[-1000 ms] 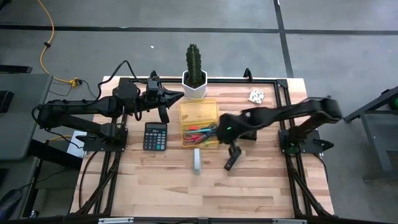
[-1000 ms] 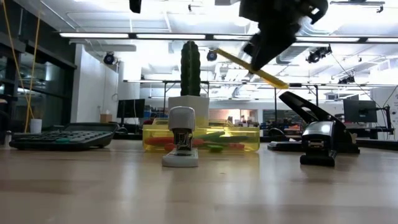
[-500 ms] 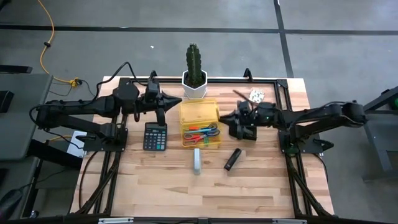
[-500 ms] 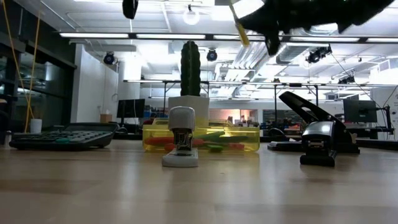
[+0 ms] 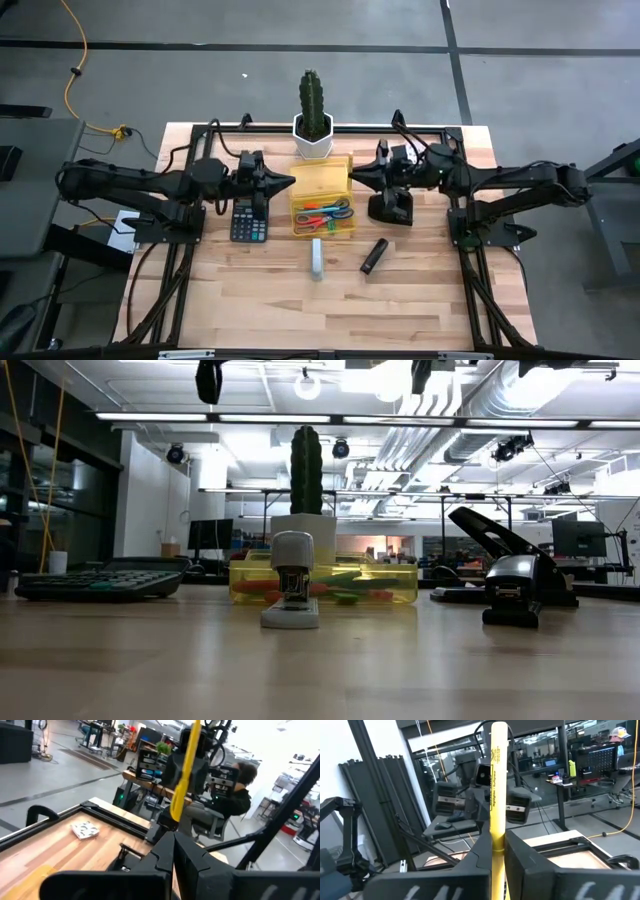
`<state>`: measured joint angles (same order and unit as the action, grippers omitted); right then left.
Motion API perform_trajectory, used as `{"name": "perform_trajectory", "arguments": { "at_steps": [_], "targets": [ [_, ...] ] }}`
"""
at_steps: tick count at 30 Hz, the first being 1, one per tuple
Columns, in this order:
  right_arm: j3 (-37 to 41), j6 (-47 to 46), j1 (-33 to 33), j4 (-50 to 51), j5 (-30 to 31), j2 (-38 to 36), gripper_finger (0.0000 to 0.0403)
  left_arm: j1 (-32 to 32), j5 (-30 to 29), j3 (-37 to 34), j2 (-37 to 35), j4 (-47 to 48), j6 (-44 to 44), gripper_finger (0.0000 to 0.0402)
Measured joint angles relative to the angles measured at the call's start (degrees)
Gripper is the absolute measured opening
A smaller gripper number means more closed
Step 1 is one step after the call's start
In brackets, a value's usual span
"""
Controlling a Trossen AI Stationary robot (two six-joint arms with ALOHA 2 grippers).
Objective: Pick & place school supplies into a supply box
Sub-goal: Put the yellow pen into the yellow supply box
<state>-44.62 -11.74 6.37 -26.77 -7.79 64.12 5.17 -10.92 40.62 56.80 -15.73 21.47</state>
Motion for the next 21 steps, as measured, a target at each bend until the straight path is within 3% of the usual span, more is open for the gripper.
{"name": "perform_trajectory", "arguments": {
  "at_steps": [16, 21],
  "targets": [
    [-0.04, -0.61, -0.12, 0.07, 0.26, 0.08, 0.0, 0.02, 0.36, -0.09, -0.24, -1.18, -1.07, 0.0],
    [-0.29, -2.3, -1.64, 2.74, 4.21, 4.79, 0.0, 0.02, 0.87, -0.09, -0.24, -5.14, -0.63, 0.0]
  ]
}}
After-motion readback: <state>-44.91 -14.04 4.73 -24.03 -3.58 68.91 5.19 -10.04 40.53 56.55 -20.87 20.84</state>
